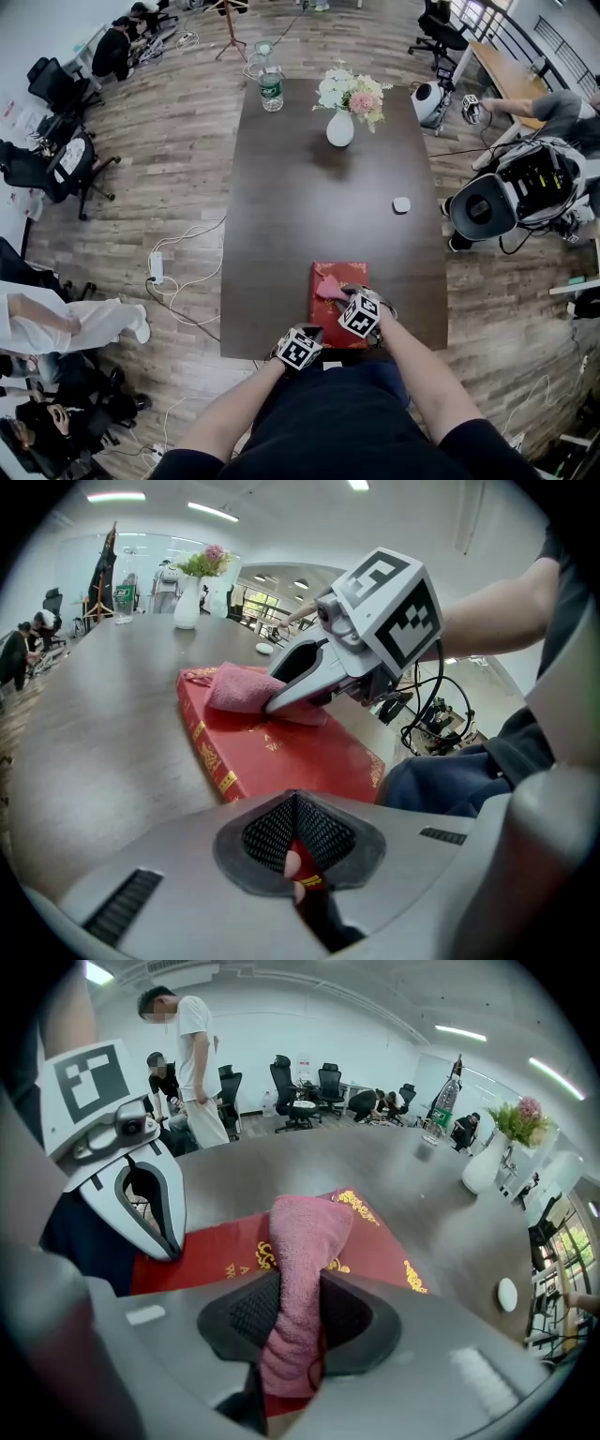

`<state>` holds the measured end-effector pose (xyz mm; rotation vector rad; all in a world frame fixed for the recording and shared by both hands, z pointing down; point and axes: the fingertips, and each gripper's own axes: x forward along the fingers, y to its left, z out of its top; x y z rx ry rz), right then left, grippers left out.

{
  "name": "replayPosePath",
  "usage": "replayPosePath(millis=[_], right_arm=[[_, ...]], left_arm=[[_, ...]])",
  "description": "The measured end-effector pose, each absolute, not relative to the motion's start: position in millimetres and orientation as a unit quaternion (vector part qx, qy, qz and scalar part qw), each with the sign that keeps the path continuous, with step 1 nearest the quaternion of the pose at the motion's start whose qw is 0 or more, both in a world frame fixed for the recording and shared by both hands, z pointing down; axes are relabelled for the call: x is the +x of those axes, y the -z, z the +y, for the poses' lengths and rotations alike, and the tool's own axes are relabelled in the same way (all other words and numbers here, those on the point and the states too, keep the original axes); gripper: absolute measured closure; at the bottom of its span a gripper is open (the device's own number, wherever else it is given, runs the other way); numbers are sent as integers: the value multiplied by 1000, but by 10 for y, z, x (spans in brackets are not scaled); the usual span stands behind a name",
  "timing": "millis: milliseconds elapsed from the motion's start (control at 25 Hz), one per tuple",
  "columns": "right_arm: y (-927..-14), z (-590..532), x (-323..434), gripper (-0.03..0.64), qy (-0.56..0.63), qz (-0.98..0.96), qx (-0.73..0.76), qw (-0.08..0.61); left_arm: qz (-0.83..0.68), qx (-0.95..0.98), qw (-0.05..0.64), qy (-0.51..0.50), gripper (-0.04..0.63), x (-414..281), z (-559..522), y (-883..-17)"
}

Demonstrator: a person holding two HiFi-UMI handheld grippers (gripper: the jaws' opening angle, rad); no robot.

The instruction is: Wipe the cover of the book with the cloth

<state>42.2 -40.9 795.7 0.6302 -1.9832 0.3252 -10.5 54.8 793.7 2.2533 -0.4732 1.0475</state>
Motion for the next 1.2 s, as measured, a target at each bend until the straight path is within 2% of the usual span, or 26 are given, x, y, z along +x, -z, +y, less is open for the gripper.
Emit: replayPosePath(millis=[1200], right_arm=[[-7906, -358, 822, 500, -156, -802, 289, 499]], left_arm=[[-168, 849, 296, -404, 600, -91, 556, -7905]])
